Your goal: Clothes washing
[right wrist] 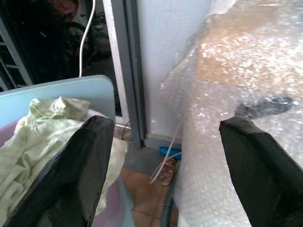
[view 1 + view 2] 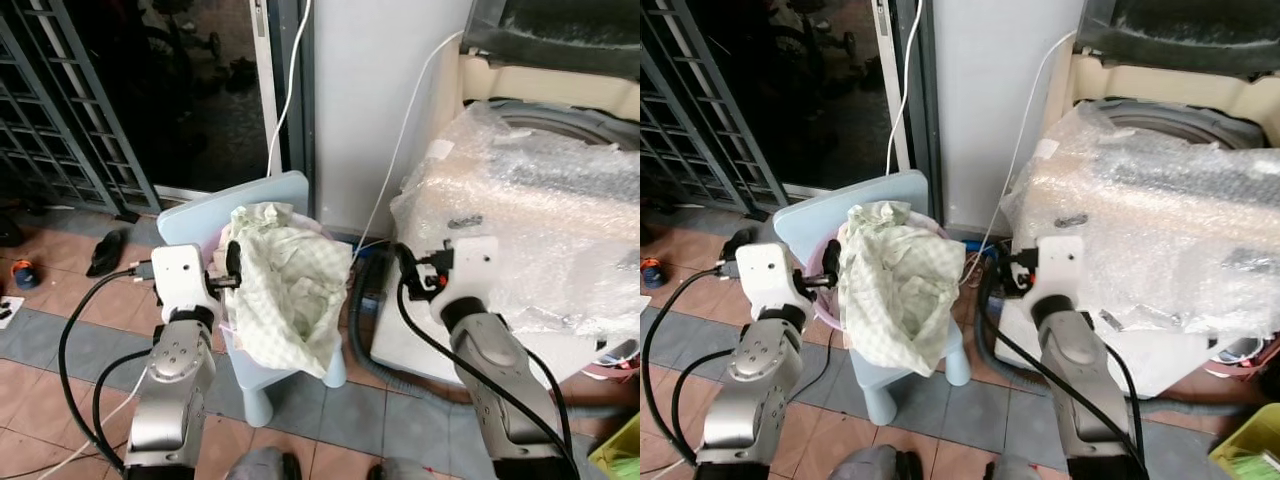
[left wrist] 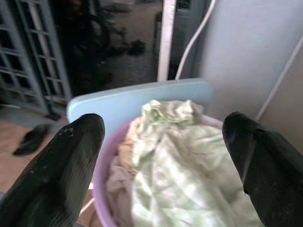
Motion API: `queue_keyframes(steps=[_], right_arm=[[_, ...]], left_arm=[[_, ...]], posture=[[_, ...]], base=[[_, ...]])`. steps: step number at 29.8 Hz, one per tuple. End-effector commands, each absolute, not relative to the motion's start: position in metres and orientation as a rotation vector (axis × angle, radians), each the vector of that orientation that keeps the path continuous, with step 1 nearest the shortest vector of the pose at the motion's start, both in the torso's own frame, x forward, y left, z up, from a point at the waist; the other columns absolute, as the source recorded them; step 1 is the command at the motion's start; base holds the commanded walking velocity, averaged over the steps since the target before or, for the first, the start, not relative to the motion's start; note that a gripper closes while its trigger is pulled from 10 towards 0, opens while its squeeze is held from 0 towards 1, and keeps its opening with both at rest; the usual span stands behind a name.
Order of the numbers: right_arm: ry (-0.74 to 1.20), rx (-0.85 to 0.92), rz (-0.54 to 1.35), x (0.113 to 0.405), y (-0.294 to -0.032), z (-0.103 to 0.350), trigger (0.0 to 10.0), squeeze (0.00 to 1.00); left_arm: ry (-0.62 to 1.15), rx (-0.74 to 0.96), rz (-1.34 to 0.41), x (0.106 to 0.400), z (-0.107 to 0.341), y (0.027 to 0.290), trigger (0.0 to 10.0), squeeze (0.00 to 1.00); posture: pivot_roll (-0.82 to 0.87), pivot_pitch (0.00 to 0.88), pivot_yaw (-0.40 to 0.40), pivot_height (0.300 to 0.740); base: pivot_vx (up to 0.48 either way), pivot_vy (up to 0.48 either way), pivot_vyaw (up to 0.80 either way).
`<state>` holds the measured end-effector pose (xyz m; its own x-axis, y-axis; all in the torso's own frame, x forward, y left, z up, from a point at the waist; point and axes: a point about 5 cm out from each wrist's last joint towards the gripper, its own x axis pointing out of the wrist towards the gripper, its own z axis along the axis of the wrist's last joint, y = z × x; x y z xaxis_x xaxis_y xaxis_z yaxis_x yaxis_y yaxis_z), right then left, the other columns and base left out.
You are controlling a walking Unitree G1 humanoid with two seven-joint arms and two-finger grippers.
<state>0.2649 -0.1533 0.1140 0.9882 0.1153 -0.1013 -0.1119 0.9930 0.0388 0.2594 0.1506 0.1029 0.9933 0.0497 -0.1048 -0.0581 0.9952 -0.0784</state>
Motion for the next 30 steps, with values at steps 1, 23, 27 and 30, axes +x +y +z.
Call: queue_keyframes(steps=[1,23,27,30], right_arm=[[0.080,0.010,0.117,0.266,-0.156,0.116,10.0,0.00],[0.043,0.004,0.160,0.283,-0.153,0.122,10.0,0.00],[0.041,0.015,0.166,0.285,-0.151,0.122,10.0,0.00],[0.042,0.016,0.167,0.285,-0.151,0.121,10.0,0.00]], left_arm=[[0.094,-0.067,0.049,0.257,0.105,0.152,10.0,0.00],[0.102,-0.045,0.053,0.259,0.108,0.150,10.0,0.00],[0.108,-0.046,0.063,0.259,0.107,0.151,10.0,0.00],[0.105,-0.057,0.056,0.259,0.108,0.150,10.0,0.00]], posture=[[-0.01,0.067,0.047,0.740],[0.01,0.093,0.039,0.740],[0.01,0.093,0.036,0.740],[0.01,0.088,0.033,0.740]], base=[[0.000,0.000,0.77],[0.000,0.000,0.80],[0.000,0.000,0.71],[0.000,0.000,0.16]])
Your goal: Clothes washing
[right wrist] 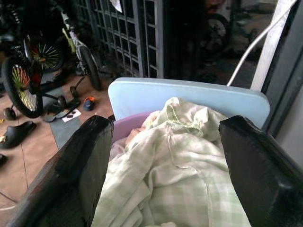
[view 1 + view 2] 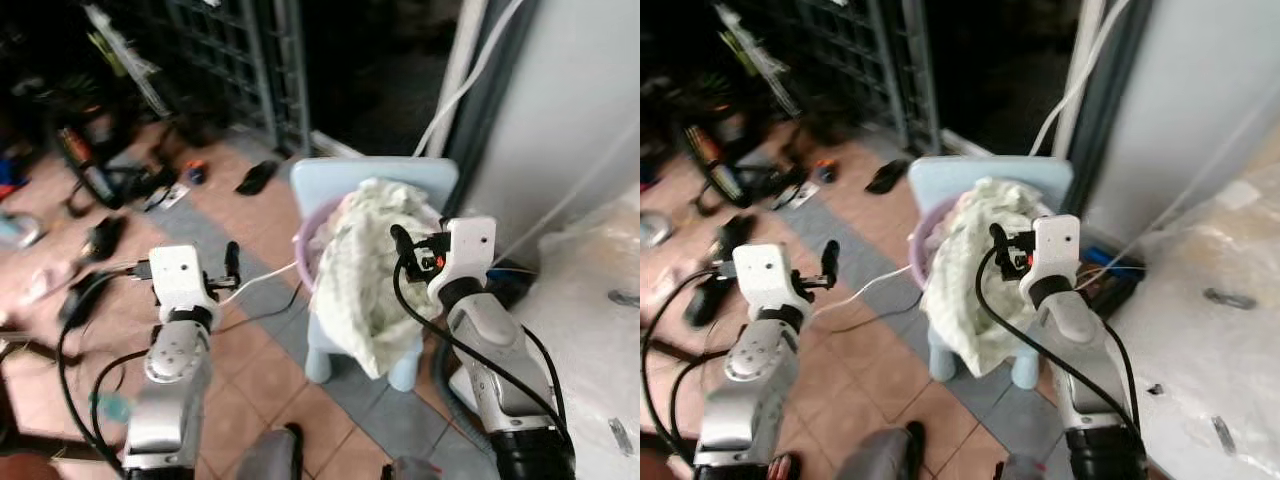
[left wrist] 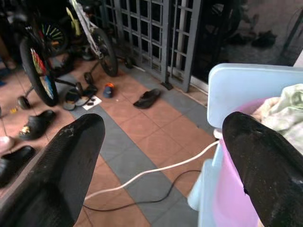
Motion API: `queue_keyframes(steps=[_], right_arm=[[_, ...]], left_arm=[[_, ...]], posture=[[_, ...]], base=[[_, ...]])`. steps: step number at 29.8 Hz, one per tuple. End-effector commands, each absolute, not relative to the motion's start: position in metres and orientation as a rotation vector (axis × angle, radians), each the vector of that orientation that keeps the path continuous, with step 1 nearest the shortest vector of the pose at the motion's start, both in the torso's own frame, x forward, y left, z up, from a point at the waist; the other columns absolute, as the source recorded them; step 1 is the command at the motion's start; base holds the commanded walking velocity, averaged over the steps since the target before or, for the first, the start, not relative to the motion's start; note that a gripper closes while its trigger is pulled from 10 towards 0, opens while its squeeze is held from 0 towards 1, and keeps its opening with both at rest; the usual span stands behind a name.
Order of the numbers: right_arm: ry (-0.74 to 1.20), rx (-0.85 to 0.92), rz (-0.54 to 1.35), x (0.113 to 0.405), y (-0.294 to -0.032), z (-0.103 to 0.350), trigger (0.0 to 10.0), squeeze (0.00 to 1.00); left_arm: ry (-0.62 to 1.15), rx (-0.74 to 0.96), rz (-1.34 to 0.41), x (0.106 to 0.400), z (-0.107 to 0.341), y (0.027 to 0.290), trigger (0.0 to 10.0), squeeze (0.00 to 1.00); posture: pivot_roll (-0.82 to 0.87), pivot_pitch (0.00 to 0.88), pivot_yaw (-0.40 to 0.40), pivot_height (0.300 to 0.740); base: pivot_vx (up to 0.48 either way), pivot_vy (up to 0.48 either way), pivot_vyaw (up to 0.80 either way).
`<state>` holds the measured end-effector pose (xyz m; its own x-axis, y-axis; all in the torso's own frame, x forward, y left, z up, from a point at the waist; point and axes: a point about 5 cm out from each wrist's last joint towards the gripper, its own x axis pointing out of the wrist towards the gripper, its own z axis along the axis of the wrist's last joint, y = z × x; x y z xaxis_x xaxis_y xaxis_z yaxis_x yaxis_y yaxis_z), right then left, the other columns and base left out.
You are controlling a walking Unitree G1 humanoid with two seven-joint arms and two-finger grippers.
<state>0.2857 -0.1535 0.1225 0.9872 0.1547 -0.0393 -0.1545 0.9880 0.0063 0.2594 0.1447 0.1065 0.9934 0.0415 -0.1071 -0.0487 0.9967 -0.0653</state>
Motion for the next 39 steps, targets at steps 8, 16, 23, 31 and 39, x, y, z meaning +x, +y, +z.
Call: queue_keyframes(steps=[8,16,23,31,39], right_arm=[[0.033,-0.021,0.203,0.287,-0.145,0.122,10.0,0.00],[0.056,-0.050,0.215,0.289,-0.144,0.118,10.0,0.00],[0.122,-0.119,0.265,0.288,-0.138,0.105,10.0,0.00],[0.215,-0.200,0.351,0.287,-0.134,0.092,10.0,0.00],[0.290,-0.274,0.422,0.297,-0.131,0.083,10.0,0.00]], left_arm=[[0.104,-0.072,0.030,0.259,0.108,0.147,10.0,0.00],[0.099,-0.077,0.028,0.262,0.109,0.147,10.0,0.00],[0.104,-0.079,0.019,0.262,0.109,0.145,10.0,0.00],[0.105,-0.085,0.030,0.261,0.111,0.144,10.0,0.00],[0.144,-0.091,0.054,0.252,0.111,0.146,10.0,0.00]], posture=[[0.01,0.086,0.032,0.740],[0.01,0.090,0.037,0.740],[0.01,0.109,0.039,0.740],[0.02,0.116,0.034,0.740],[0.07,0.183,0.011,0.740]], base=[[0.214,0.000,0.00],[0.296,0.000,0.00],[0.325,0.000,0.00],[0.143,0.000,0.00],[0.000,0.000,0.60]])
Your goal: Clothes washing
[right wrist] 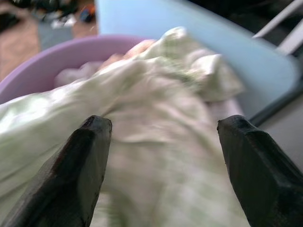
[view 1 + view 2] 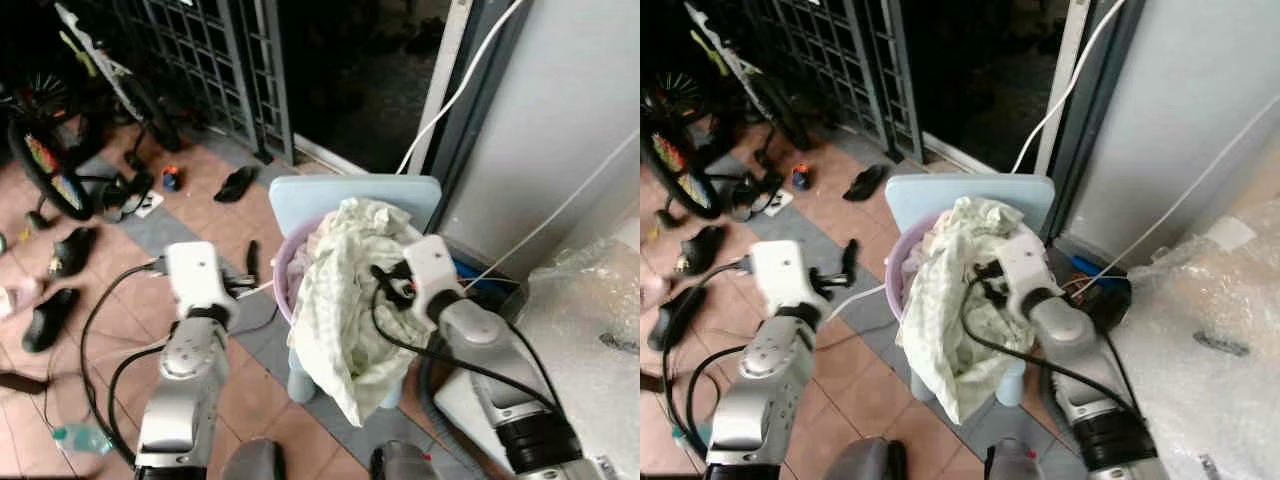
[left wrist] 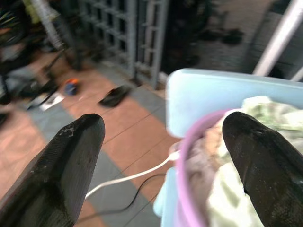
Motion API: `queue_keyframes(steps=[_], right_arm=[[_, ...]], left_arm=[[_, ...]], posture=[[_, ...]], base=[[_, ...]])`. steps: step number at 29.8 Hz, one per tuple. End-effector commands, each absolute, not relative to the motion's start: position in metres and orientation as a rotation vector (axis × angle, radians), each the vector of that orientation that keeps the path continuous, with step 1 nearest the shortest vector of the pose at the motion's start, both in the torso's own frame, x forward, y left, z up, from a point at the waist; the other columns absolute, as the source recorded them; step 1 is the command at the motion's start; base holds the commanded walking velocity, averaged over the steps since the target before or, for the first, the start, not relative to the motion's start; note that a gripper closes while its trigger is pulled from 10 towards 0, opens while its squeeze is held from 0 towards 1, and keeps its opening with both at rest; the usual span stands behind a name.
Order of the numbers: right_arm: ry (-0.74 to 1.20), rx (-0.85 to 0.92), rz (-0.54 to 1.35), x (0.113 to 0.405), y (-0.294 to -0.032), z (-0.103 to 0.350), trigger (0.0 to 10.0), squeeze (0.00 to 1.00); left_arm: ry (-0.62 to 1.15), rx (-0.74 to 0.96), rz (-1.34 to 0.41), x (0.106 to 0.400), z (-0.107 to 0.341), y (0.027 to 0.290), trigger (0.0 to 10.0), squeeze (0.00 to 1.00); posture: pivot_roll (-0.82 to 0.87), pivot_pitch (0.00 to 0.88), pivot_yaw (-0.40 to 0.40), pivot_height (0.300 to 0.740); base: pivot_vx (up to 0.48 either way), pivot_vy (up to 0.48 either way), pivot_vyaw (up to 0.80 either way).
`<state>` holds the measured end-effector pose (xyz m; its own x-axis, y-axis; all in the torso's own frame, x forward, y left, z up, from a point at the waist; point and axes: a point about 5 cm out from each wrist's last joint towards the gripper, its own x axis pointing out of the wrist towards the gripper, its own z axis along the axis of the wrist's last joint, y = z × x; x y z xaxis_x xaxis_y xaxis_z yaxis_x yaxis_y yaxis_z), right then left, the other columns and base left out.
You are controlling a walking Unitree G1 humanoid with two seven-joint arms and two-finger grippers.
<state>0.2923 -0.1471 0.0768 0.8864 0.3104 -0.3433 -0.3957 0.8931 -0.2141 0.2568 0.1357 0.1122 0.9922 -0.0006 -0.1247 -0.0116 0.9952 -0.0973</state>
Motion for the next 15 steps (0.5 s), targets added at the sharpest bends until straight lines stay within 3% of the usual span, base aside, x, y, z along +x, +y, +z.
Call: queue_keyframes(steps=[1,3,5,8,15], right_arm=[[0.303,-0.276,0.420,0.299,-0.131,0.081,10.0,0.00],[0.323,-0.287,0.423,0.302,-0.128,0.077,10.0,0.00],[0.311,-0.370,0.462,0.304,-0.121,0.073,10.0,0.00],[0.360,-0.353,0.428,0.307,-0.124,0.065,10.0,0.00],[0.516,-0.402,0.267,0.316,-0.146,0.050,10.0,0.00]], left_arm=[[0.147,-0.091,0.059,0.250,0.111,0.147,10.0,0.00],[0.151,-0.080,0.067,0.246,0.112,0.149,10.0,0.00],[0.158,-0.055,0.079,0.237,0.112,0.152,10.0,0.00],[0.166,-0.052,0.088,0.231,0.112,0.154,10.0,0.00],[0.189,-0.044,0.101,0.218,0.116,0.156,10.0,0.00]], posture=[[0.08,0.186,0.009,0.740],[0.09,0.194,0.004,0.740],[0.12,0.217,-0.003,0.740],[0.13,0.224,-0.007,0.740],[0.17,0.274,-0.012,0.740]], base=[[0.000,0.000,0.80],[0.000,0.000,0.59],[0.000,0.000,0.00],[0.000,0.000,0.00],[0.000,0.000,0.00]])
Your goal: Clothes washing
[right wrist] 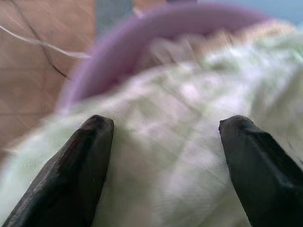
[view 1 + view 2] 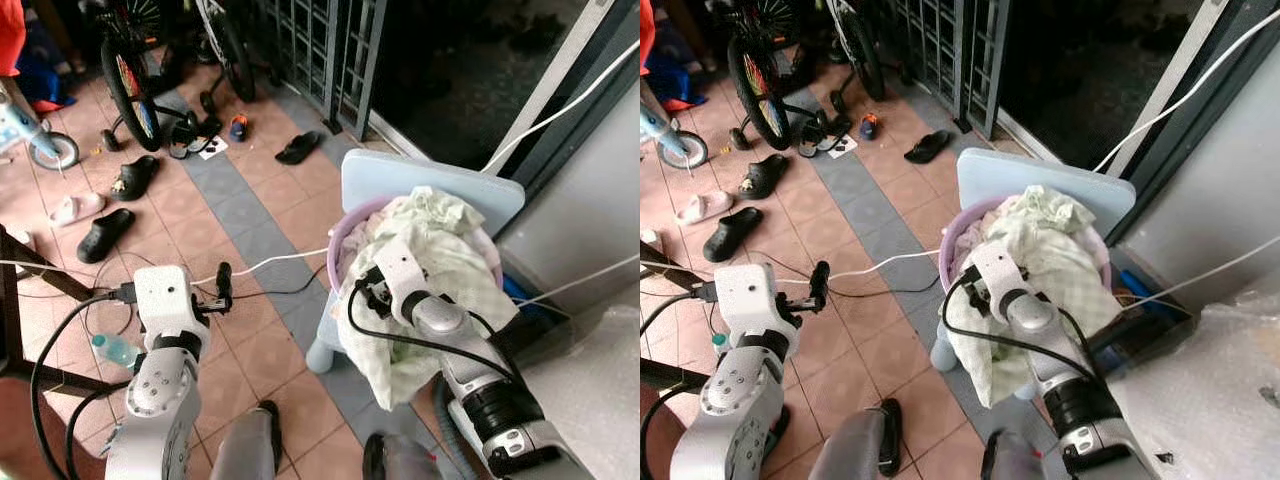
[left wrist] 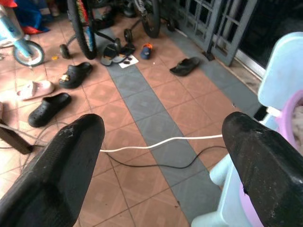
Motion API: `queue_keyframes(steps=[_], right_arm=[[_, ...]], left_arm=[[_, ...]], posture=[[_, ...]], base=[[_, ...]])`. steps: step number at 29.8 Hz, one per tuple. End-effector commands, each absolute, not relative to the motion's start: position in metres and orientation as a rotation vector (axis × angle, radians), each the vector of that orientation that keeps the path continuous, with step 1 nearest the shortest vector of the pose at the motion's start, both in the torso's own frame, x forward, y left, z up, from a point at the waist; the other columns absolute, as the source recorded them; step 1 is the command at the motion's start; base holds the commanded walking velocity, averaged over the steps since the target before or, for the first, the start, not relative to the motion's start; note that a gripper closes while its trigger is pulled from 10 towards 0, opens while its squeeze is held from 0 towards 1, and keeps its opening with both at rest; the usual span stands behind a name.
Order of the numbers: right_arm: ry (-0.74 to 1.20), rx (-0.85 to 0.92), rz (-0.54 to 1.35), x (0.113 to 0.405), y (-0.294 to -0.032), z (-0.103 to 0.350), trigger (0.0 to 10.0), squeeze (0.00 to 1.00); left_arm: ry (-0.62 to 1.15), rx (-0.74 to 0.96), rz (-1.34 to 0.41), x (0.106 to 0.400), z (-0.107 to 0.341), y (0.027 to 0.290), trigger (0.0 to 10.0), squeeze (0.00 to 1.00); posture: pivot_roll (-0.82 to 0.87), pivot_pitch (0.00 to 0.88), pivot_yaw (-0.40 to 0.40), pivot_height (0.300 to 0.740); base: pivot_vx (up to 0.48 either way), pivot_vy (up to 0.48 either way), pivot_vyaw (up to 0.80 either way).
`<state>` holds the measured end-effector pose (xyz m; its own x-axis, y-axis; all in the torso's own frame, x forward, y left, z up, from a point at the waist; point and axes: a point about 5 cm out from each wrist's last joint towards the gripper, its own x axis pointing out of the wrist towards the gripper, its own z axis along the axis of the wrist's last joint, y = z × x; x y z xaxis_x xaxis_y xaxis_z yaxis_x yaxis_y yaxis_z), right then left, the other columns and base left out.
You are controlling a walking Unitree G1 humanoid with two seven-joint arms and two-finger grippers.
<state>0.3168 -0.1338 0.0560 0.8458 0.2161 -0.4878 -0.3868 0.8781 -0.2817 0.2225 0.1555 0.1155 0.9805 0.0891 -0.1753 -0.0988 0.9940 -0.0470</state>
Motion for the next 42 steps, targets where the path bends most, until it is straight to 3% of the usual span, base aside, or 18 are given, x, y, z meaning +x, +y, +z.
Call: queue_keyframes(steps=[1,8,14,15,19,42], right_arm=[[0.521,-0.403,0.238,0.317,-0.150,0.050,10.0,0.00],[0.446,-0.499,0.159,0.328,-0.162,0.061,10.0,0.00],[0.546,-0.494,0.193,0.317,-0.167,0.043,10.0,0.00],[0.560,-0.473,0.200,0.315,-0.166,0.041,0.0,0.00],[0.615,-0.402,0.241,0.307,-0.162,0.032,0.0,0.00],[0.616,-0.397,0.321,0.315,-0.161,0.034,0.0,0.00]], left_arm=[[0.190,-0.044,0.100,0.216,0.116,0.155,10.0,0.00],[0.215,-0.041,0.093,0.208,0.119,0.153,10.0,0.00],[0.227,-0.044,0.085,0.208,0.120,0.150,10.0,0.00],[0.226,-0.045,0.085,0.208,0.120,0.149,10.0,0.00],[0.229,-0.051,0.083,0.210,0.121,0.148,10.0,0.00],[0.246,-0.116,0.138,0.215,0.118,0.140,10.0,0.00]], posture=[[0.17,0.284,-0.012,0.740],[0.17,0.311,-0.007,0.740],[0.17,0.320,-0.011,0.740],[0.17,0.320,-0.011,0.740],[0.17,0.322,-0.012,0.740],[0.13,0.331,-0.082,0.740]], base=[[0.000,0.000,0.00],[0.000,0.000,0.00],[0.000,0.000,0.00],[0.000,0.000,0.00],[0.000,0.000,0.00],[0.000,0.000,0.00]])
